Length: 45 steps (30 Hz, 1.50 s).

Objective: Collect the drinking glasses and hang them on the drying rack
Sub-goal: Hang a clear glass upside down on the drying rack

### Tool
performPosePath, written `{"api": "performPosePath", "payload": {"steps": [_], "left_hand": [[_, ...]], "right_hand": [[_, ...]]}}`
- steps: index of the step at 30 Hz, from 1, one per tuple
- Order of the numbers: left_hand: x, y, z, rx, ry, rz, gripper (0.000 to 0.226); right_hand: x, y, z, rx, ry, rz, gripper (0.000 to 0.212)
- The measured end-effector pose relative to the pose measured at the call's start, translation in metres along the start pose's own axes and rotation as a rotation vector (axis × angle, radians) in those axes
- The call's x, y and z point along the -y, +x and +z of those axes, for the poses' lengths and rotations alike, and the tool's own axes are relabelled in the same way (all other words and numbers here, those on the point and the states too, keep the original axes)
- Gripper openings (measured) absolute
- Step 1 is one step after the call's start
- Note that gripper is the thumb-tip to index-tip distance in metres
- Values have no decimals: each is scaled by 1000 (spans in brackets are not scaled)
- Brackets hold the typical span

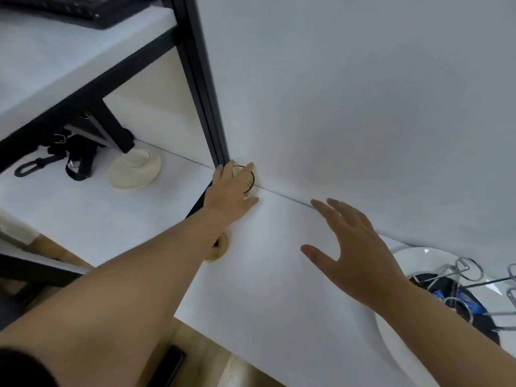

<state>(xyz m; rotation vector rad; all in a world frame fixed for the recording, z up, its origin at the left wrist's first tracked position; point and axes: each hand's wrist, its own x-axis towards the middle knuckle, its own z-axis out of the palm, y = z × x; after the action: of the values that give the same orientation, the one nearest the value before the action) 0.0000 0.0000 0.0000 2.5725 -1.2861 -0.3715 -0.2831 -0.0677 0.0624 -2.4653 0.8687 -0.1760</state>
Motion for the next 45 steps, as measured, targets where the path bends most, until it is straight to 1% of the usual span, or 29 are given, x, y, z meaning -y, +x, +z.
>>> {"api": "performPosePath", "payload": {"steps": [4, 5, 10, 14, 16, 19, 21, 23, 25, 28, 30, 34, 38, 41, 43, 45], "left_hand": [[-1, 9, 4, -61, -63, -95, 74], [-2, 10, 5, -70, -63, -93, 71], [-3, 0, 1, -117, -137, -22, 68], [-27, -21, -12, -207, -244, 51, 69], [-46, -38, -21, -244, -337, 80, 68], [-85, -71, -33, -268, -505, 120, 65], [-115, -96, -39, -285, -594, 161, 64], [-146, -120, -42, -293, -650, 201, 63], [-177, -143, -42, -289, -688, 234, 63], [-223, -176, -38, -274, -730, 283, 64], [-253, -198, -34, -252, -761, 320, 63], [-306, -235, -21, -163, -814, 373, 61], [-349, -268, 0, -65, -885, 412, 58], [-365, -291, 19, -4, -950, 443, 57], [-366, -301, 31, 69, -962, 463, 62], [-361, -305, 43, 120, -907, 481, 70]], "right_hand": [[-6, -2, 11, 9, 28, 17, 82], [-8, -3, 14, 7, 32, 24, 82], [-14, -9, 13, -17, 88, 48, 82], [-15, -19, 6, -35, 206, 89, 80], [-16, -27, 0, -69, 389, 173, 74], [-15, -39, -13, -135, 795, 363, 50], [-16, -51, -23, -162, 1008, 435, 38], [-16, -67, -34, -175, 1120, 475, 29], [-17, -86, -44, -183, 1167, 511, 27], [-24, -117, -64, -198, 1238, 564, 39], [-33, -139, -80, -216, 1349, 591, 46], [-62, -184, -109, -237, 1586, 621, 50], [-91, -229, -128, -292, 1801, 566, 51], [-110, -259, -132, -337, 1790, 512, 43], [-125, -277, -133, -398, 1714, 477, 35], [-139, -289, -134, -495, 1603, 488, 42]]}}
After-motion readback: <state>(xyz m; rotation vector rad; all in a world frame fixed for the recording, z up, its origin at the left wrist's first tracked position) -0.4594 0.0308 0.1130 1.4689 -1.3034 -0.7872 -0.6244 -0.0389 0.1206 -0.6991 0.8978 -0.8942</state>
